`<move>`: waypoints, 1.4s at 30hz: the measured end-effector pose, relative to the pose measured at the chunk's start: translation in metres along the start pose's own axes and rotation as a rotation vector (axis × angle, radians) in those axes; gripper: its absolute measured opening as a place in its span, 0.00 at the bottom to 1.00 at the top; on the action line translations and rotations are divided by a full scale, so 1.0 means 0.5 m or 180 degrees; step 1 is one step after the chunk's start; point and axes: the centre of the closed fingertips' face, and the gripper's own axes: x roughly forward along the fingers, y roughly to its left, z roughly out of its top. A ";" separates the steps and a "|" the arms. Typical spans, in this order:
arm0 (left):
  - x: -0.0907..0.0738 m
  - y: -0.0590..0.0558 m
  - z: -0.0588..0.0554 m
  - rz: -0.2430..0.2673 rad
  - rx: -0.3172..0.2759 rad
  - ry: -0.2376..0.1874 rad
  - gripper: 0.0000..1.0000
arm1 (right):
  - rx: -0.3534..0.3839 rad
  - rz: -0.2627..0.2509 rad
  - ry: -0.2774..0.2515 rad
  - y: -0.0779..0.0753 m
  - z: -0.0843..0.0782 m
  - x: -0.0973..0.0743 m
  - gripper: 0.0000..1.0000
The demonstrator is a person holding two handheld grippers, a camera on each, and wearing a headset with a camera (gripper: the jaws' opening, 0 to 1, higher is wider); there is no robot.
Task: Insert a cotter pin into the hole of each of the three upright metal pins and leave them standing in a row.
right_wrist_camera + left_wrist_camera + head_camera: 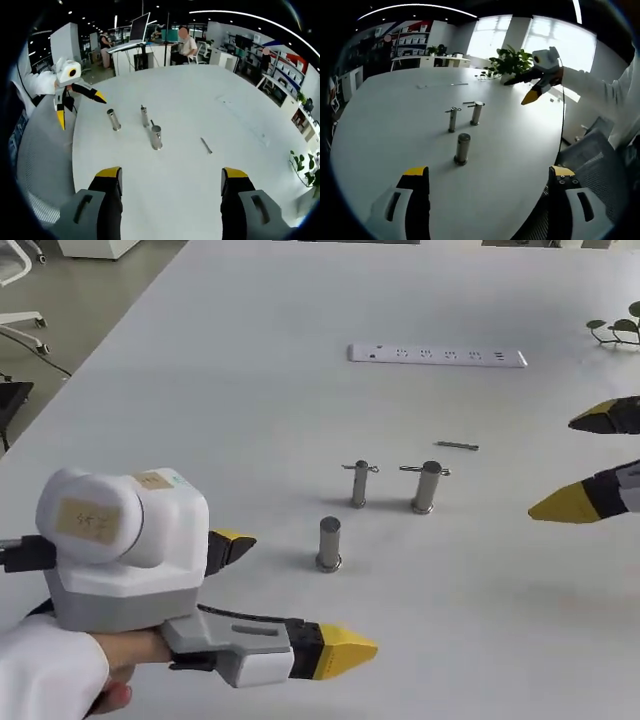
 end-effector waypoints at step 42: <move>-0.018 0.060 -0.003 0.0299 -0.0306 -0.0143 0.97 | -0.0771 0.0421 0.1302 -0.161 -0.039 0.224 0.11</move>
